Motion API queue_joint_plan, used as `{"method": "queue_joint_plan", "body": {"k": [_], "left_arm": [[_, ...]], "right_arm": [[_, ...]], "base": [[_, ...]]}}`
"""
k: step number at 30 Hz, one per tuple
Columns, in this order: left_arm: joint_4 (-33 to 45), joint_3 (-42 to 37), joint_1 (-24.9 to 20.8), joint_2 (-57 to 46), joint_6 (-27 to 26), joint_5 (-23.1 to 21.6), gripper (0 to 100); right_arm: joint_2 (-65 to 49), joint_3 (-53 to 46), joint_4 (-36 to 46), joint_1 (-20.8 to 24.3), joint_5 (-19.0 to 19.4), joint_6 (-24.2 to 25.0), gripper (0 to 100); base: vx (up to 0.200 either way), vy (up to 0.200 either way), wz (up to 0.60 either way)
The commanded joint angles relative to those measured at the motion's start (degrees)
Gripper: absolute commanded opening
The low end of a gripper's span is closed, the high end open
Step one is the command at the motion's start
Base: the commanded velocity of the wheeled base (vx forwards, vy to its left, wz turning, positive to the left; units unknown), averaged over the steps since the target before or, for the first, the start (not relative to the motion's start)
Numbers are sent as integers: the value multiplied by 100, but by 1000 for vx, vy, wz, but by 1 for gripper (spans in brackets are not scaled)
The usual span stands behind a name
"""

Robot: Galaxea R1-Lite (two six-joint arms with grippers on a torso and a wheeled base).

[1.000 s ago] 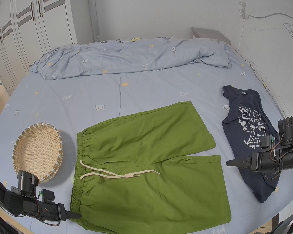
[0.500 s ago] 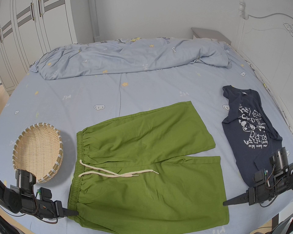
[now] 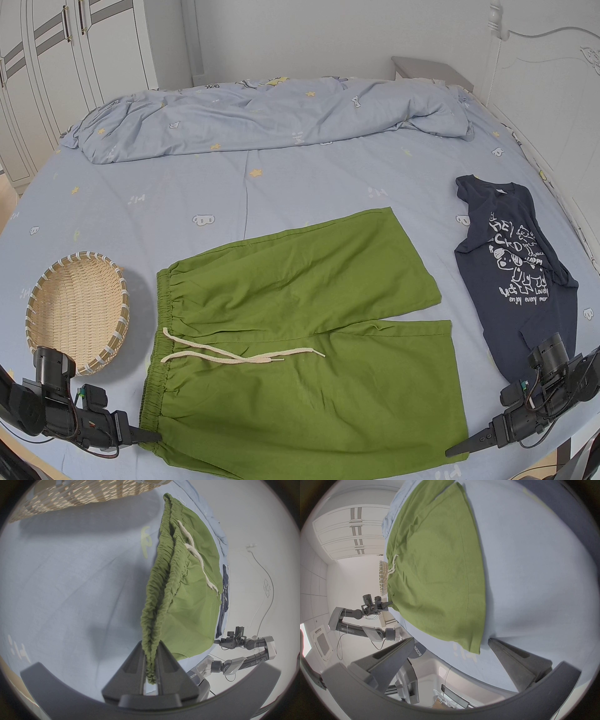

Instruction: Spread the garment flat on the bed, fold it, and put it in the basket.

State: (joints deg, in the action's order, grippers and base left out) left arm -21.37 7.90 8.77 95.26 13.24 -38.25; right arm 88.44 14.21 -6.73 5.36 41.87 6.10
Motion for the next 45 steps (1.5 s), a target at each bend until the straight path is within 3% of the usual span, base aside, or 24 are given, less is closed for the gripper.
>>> {"method": "queue_joint_plan", "body": {"k": [1,10,23,24,32,35,38,45], "left_arm": [[-8,1,2,28,3,2,0],[1,1,-15,19,3,2,0],[1,1,-15,2,3,2,0],[-8,1,-15,-7,3,2,0],[-8,1,-6,-7,3,2,0],[-8,1,20,-7,3,2,0],[1,1,29,-34,-6,11,0],[-8,1,46,-34,-14,29,0]], "right_arm": [[446,-103,-197,167,58,6,100],[956,-534,-1419,176,75,14,100],[832,-534,-1498,-150,471,67,100],[832,-534,-1498,-202,471,67,0],[850,-543,-1489,-229,453,58,0],[832,-578,-1480,-325,444,23,0],[692,-780,-1445,-765,436,-12,0],[595,-841,-1445,-853,436,-29,0]], "base": [[0,0,0],[0,0,0],[0,0,0],[0,0,0],[0,0,0],[0,0,0],[0,0,0],[0,0,0]]}}
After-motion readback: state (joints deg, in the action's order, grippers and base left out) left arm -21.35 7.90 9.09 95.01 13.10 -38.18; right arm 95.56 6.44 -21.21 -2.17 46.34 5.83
